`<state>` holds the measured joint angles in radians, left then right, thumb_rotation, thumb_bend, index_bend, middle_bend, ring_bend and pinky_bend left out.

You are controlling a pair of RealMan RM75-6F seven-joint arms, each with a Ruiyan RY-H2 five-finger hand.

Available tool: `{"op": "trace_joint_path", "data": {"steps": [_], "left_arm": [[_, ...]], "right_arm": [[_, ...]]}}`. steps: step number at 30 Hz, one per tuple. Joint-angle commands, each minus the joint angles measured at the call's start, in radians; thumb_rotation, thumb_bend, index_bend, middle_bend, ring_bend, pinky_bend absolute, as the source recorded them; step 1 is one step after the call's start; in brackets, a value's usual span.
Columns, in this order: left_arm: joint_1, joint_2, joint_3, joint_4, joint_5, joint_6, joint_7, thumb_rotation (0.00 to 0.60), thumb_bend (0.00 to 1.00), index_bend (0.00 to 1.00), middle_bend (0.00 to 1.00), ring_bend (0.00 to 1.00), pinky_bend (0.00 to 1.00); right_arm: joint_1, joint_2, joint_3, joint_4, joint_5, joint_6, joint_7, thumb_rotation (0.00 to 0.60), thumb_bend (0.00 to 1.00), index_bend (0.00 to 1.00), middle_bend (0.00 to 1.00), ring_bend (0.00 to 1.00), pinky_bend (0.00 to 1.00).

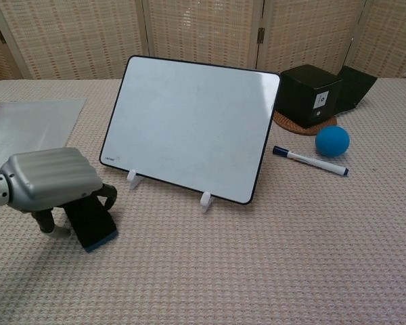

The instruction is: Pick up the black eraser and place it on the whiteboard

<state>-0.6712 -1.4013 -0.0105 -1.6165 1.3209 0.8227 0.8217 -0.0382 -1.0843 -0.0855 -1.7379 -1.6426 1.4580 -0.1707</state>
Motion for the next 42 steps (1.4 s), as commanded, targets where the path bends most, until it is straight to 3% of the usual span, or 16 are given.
{"op": "trace_joint_path", "data": {"steps": [1,7,14,22,32,42], "left_arm": [[-0.002,-0.006,0.008,0.007,0.017,0.014,-0.007,0.600,0.23,0.51,1.00,1.00,1.00],[0.010,-0.015,0.028,0.024,0.110,0.089,-0.073,0.600,0.24,0.64,1.00,1.00,1.00],[0.046,-0.020,0.025,0.014,0.181,0.214,-0.105,0.600,0.24,0.68,1.00,1.00,1.00],[0.098,-0.140,-0.057,0.076,0.218,0.423,-0.125,0.600,0.24,0.69,1.00,1.00,1.00],[0.036,-0.288,-0.152,0.132,0.181,0.413,-0.126,0.600,0.24,0.68,1.00,1.00,1.00],[-0.045,-0.510,-0.253,0.359,0.167,0.479,-0.099,0.600,0.24,0.68,1.00,1.00,1.00]], "right_arm": [[0.001,-0.001,-0.001,0.000,0.000,-0.001,-0.002,0.600,0.33,0.00,0.00,0.00,0.00],[0.001,-0.003,-0.003,0.000,-0.001,-0.002,-0.006,0.600,0.33,0.00,0.00,0.00,0.00],[0.001,-0.002,-0.008,0.000,-0.010,0.001,-0.005,0.600,0.33,0.00,0.00,0.00,0.00],[-0.002,0.001,-0.013,0.000,-0.020,0.011,0.002,0.600,0.34,0.00,0.00,0.00,0.00],[-0.001,0.004,-0.014,-0.001,-0.017,0.009,0.006,0.600,0.33,0.00,0.00,0.00,0.00],[0.004,0.017,-0.009,-0.004,-0.002,0.003,0.030,0.600,0.33,0.00,0.00,0.00,0.00]]}}
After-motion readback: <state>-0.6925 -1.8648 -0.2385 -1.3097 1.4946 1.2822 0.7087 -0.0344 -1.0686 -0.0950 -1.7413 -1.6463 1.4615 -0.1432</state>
